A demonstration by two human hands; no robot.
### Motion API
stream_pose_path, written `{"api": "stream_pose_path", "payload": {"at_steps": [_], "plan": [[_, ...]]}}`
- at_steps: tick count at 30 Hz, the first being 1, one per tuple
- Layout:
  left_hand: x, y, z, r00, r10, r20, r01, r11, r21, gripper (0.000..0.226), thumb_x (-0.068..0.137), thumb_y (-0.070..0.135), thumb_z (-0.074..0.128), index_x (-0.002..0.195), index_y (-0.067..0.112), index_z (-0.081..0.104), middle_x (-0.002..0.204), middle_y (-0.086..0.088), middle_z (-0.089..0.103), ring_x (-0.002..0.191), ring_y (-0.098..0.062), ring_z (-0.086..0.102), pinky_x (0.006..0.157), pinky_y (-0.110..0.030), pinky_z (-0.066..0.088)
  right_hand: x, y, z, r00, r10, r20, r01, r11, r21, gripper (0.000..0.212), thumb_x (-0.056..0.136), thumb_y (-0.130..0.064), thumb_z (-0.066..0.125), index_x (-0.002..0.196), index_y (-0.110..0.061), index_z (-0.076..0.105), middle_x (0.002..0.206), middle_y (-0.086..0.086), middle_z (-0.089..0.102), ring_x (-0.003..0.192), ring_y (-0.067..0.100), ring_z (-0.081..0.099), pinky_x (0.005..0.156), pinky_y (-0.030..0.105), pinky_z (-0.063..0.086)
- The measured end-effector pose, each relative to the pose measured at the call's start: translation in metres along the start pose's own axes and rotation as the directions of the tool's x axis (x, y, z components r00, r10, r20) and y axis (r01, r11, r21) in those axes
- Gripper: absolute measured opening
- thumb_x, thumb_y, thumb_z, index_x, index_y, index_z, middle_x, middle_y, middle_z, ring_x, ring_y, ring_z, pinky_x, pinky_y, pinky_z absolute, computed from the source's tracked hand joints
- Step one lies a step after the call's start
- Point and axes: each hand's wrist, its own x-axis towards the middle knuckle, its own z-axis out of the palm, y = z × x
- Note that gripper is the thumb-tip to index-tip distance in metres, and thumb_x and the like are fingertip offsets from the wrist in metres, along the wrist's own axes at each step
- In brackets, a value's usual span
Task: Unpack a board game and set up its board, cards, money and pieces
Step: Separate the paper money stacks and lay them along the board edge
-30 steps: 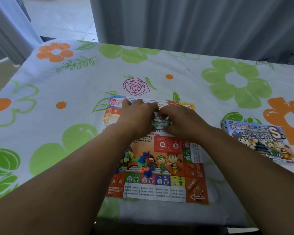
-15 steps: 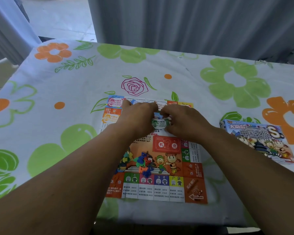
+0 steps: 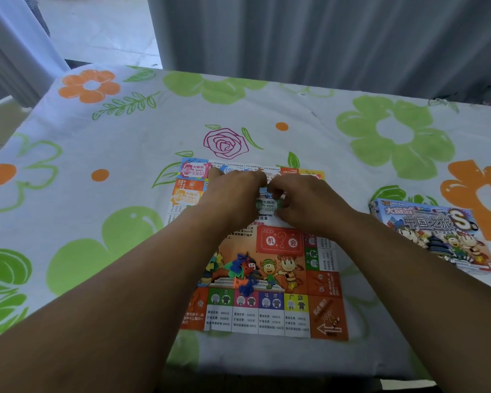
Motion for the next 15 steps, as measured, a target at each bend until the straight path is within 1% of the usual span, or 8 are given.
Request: {"api": "stream_pose_path", "payload": {"at_steps": [4,9,15], "plan": [[-0.0008,0.0006,-0.0012,1.000,0.001,0.009,-0.001,1.000,0.003,0.044,0.088,0.023,0.067,0.129,0.027,0.052,0.121,0.006,0.067,0.117,-0.022,0.059,0.109,-0.049,0.023,-0.0019,0.0006,-0.0011,1.000,0.004,0.005,-0.004,1.000,-0.003,0.029,0.086,-0.020,0.070,0.113,-0.022,0.061,0.110,-0.001,0.066,0.099,0.020,0.061,0.076,0.031,0.044],[-0.0016,0.0014,-0.0023,1.000,0.007,0.014,-0.007,1.000,-0.002,0.044,0.088,0.023,0.067,0.129,0.028,0.052,0.123,0.006,0.067,0.118,-0.022,0.059,0.110,-0.050,0.022,-0.0013,-0.0024,0.0003,1.000,-0.005,0.003,0.005,1.000,0.004,0.028,0.087,-0.015,0.068,0.113,-0.018,0.062,0.110,0.002,0.066,0.096,0.021,0.062,0.080,0.036,0.050],[-0.0015,0.0010,-0.0021,1.000,0.002,0.010,-0.002,1.000,0.000,0.040,0.090,0.022,0.065,0.128,0.027,0.053,0.123,0.006,0.066,0.117,-0.022,0.058,0.109,-0.049,0.023,-0.0016,-0.0016,0.0003,1.000,-0.005,0.011,0.004,1.000,0.014,0.024,0.087,-0.013,0.068,0.109,-0.016,0.062,0.108,0.003,0.066,0.094,0.021,0.061,0.078,0.035,0.050]]}}
